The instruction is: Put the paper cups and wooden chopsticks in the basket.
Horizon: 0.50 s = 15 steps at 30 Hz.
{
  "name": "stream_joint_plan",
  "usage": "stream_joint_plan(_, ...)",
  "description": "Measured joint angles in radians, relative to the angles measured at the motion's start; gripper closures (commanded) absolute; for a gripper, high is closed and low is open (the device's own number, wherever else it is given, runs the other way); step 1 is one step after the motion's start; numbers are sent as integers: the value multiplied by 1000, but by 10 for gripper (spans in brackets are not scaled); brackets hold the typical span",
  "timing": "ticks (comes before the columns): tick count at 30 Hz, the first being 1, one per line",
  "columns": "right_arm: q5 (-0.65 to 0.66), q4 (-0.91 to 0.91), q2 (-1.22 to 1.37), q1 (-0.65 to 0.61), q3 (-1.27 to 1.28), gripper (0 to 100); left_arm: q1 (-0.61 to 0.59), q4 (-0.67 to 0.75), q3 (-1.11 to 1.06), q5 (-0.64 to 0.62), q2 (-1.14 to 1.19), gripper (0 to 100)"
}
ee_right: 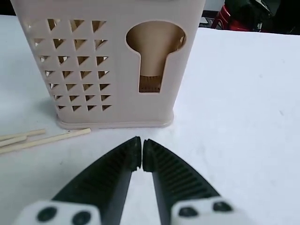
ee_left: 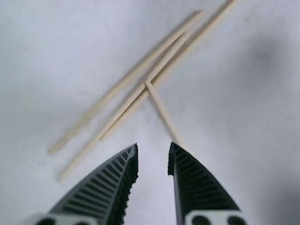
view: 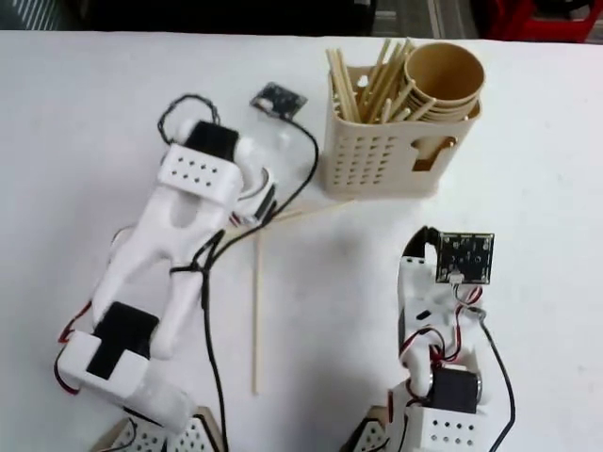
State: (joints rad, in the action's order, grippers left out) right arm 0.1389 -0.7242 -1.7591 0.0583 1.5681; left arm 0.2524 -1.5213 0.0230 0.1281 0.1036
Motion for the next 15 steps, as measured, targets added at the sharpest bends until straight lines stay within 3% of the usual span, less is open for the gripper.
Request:
stream_joint_plan(6,0,0,0,0,0,977,0,229,-252,-35,0,740)
stream_joint_plan(9,0,0,0,0,0,977,0,311,-339,-87,0,736)
stream_joint_plan(15,0,0,0,0,0,977,0,419,-431,-68,0,737)
